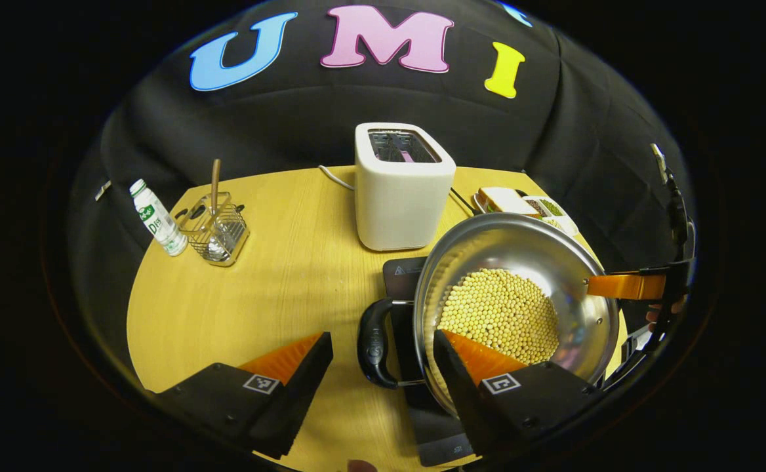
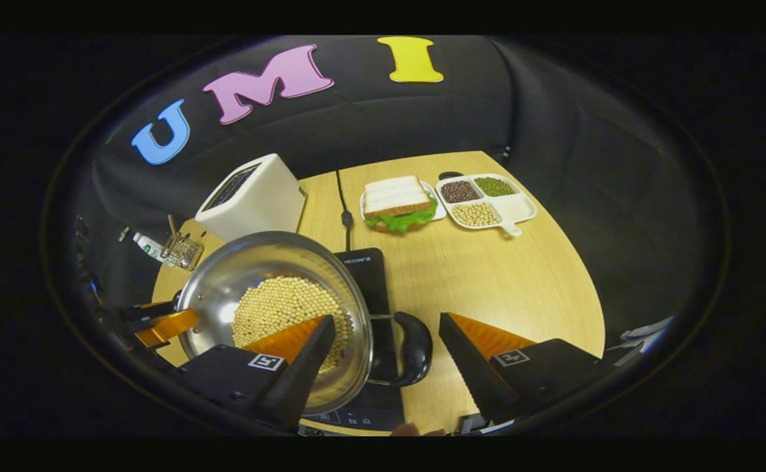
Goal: First push the handle of the pot to place it horizontally, then grasp the pot with both hands and set it on the induction cooktop.
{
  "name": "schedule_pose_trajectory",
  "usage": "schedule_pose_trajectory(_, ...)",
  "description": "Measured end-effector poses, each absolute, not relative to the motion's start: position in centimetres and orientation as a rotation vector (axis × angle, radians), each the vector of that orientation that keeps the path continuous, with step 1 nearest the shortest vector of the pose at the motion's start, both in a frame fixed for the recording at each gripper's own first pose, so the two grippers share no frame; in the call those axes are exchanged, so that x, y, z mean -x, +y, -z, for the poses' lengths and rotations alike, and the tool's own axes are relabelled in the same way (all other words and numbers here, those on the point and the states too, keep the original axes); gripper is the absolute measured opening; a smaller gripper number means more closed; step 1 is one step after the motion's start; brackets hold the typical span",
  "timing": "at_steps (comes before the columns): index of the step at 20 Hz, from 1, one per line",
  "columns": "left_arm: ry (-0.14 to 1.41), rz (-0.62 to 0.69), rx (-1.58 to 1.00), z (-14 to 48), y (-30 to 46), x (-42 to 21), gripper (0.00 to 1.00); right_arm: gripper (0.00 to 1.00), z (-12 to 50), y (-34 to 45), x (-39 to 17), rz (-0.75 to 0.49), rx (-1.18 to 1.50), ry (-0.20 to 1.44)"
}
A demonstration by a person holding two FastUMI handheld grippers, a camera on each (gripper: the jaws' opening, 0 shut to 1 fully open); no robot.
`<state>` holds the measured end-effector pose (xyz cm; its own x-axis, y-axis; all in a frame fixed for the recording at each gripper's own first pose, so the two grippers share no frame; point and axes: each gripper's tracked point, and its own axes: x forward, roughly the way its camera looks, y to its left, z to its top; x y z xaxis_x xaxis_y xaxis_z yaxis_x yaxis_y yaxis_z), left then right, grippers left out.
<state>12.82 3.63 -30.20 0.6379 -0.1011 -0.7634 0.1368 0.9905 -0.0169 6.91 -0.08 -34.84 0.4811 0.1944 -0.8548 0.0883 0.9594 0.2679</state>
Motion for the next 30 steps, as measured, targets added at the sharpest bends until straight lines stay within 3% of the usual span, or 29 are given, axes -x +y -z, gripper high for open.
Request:
schedule_pose_trajectory(12,0.639,0.036,0.066,20.3,4.5,-7.8,0.96,0.99,20.8,0.5,-6.5,-0.111,-0.226,0.735)
schedule_pose_trajectory(22,0.39,-0.024,0.03,8.6,6.3,-0.2,0.93,0.98,8.7,0.7,-2.1,-0.117,-0.271,0.493)
schedule_pose_trajectory(30,0.247,-0.039,-0.03,3.0,6.3,5.1,0.95,0.98,2.4,2.0,2.6,-0.138,-0.249,0.301)
